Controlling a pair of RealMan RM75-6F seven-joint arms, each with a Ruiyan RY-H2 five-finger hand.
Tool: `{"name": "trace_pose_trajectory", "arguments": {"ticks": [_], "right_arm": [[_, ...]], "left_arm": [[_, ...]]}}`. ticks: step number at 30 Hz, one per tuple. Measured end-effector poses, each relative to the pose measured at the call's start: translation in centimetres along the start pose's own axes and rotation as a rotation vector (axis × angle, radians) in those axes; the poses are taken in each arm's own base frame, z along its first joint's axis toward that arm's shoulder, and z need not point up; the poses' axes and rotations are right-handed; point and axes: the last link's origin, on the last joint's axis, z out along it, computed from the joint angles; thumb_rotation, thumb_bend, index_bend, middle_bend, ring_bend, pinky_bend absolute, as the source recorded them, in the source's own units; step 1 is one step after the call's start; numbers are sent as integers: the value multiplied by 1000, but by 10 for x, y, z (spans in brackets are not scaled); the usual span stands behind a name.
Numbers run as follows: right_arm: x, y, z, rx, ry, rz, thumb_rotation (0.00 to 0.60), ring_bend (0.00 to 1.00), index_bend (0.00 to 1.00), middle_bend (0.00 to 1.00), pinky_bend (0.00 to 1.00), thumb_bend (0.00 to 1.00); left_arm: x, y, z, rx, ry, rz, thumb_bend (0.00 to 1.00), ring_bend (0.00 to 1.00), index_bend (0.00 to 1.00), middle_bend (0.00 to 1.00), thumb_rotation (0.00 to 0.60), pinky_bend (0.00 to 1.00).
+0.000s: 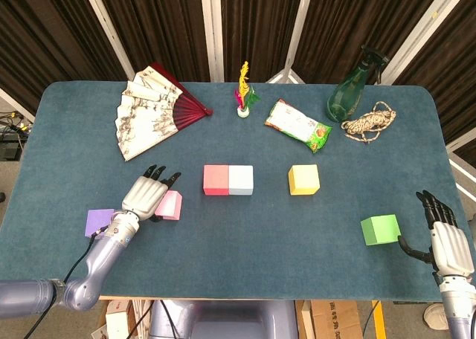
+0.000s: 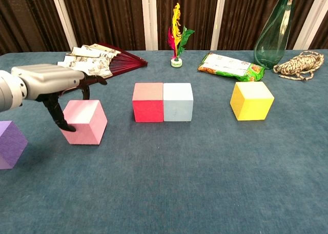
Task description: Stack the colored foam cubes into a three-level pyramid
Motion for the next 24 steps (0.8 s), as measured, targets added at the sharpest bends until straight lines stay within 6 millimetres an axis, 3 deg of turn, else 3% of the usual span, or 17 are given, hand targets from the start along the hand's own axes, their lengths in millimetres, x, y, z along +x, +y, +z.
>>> {"name": "trace_pose_trajectory", "arguments": {"ticks": [14,24], "right_arm": [[-1,-1,1,3,-7,9,600,0,0,0,0,325],[-1,-1,2,-3,-14,21,600,0,0,0,0,324]], "left_arm": [[31,-12,26,97,45,-85,243,66,0,428,600,63],[37,8,59,105,20,-124,243,68,0,428,600,62]]}}
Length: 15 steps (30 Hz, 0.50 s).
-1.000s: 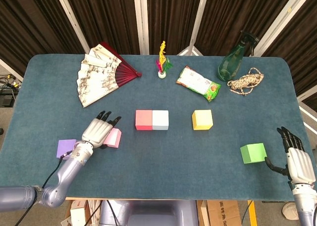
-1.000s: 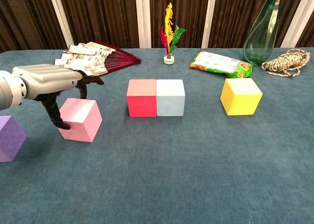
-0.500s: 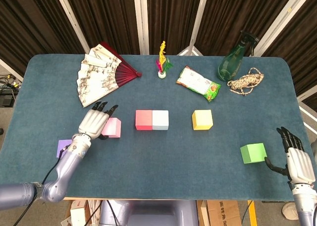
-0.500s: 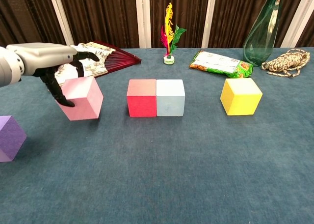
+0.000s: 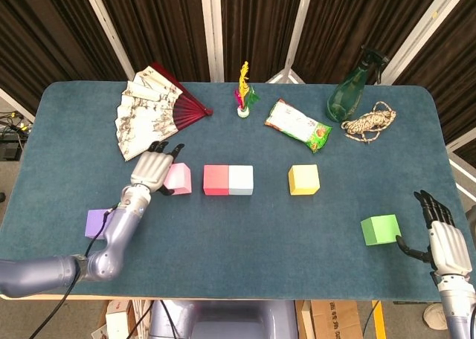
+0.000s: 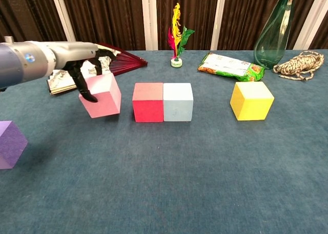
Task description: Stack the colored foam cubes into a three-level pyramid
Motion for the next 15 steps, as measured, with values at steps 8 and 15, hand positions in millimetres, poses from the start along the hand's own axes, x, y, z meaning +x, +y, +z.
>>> {"name": "trace_pose_trajectory", "arguments": {"ticks": [8,15], "right_arm": [[1,1,1,-4,-3,7,600,0,0,0,0,325],[1,1,1,-4,-6,13,600,0,0,0,0,324]], "left_arm": [[-1,14,9,-7,-20,29,243,68,0,424,600,63],[-4,21,17,-7,-31,51,243,68,0,424,600,62]]}}
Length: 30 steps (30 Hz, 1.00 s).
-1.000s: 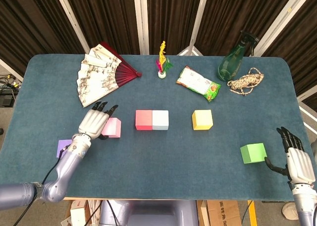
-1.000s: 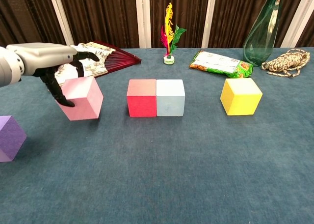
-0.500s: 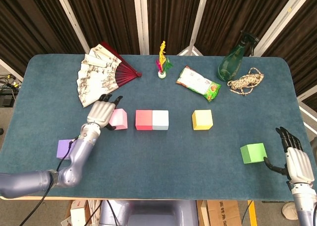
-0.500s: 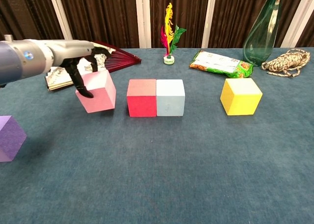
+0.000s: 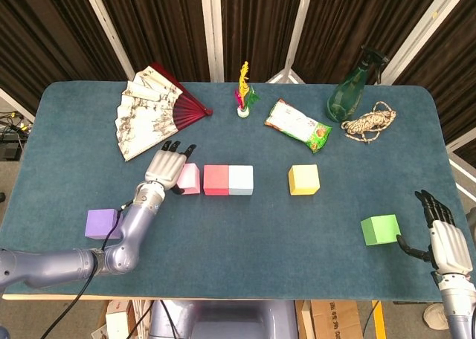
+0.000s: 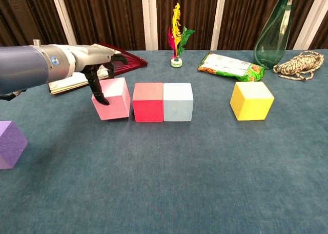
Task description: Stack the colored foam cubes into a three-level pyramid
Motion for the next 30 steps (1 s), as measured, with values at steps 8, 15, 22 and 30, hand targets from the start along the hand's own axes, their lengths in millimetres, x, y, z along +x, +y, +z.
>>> {"name": "trace_pose_trajectory", "arguments": {"ticks": [8,15,22,30], "right_arm": [[-1,0,0,2,-1,-2,600,0,0,0,0,325],[-1,0,0,1,0,-2,600,0,0,0,0,324],[-1,0,0,1,-1,-3,600,0,0,0,0,325],[-1,0,0,0,-1,-3,600,0,0,0,0,324]], "left_arm": [[-4,4,4,0,-12,-1,244,68,0,424,600,63],[-5,6,7,0,-11,-3,243,68,0,424,600,62],[-5,8,10,3,-15,0,243,68,0,423,600,62],[-8,12,13,0,-23,1,243,68,0,421,600,62]]}}
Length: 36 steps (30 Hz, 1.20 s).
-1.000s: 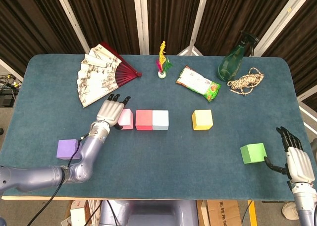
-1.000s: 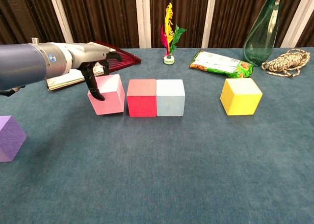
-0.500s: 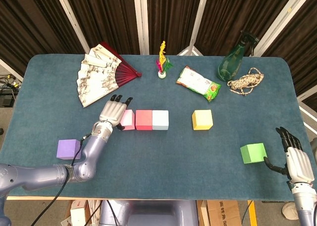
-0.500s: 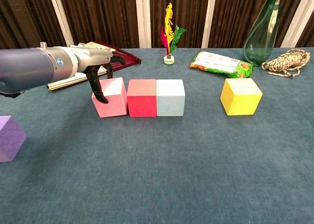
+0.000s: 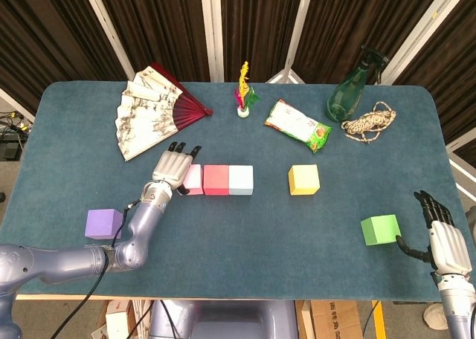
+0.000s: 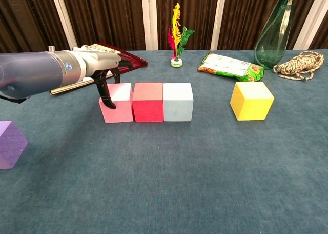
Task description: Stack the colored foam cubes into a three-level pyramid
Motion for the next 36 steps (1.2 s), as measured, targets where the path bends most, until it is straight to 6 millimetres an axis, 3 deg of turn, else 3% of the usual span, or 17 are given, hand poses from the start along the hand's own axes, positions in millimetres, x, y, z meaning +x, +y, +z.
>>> {"name": "trace_pose_trajectory", "arguments": {"ticks": [28,36], "right_arm": [[0,0,-1,-4,7,-7,600,0,0,0,0,324],[0,0,-1,-7,3,-4,600,0,0,0,0,325]], "left_arm": [[-3,5,-3,-29,-9,-8,243,68,0,419,600,63],[-5,1,-2,-18,-14,3,228,67,0,329,600,62]]}}
